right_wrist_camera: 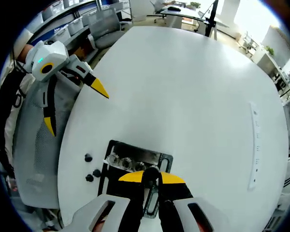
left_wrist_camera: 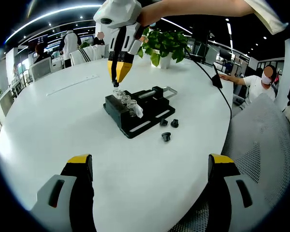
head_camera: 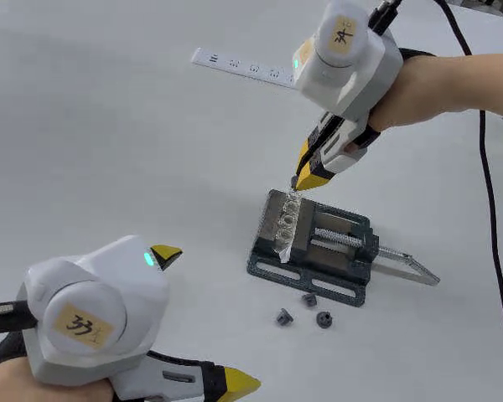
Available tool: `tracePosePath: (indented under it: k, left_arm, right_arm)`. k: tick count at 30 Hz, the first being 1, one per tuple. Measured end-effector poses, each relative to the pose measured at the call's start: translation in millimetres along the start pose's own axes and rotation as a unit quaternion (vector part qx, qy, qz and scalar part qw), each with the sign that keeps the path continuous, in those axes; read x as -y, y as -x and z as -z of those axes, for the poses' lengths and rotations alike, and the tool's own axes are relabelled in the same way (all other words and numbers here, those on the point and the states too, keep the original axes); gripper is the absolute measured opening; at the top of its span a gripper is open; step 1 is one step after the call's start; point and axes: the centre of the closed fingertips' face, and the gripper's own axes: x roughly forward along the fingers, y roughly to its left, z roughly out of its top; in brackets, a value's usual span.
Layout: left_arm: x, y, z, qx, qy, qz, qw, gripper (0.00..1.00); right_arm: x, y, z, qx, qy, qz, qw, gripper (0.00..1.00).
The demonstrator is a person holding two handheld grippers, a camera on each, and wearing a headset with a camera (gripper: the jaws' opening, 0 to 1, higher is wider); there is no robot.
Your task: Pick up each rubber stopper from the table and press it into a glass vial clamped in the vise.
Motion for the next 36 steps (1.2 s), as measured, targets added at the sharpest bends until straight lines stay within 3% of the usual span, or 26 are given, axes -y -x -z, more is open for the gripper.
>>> tracePosePath:
  k: [36]
  left_arm:
    - [-2.4,0.6,0.5,0.002,0.013,-0.003,0.9999,0.99]
  right_arm:
    - [-0.8,-7.3,3.8,-0.013,0.007,-0.010,0.9998,0.06]
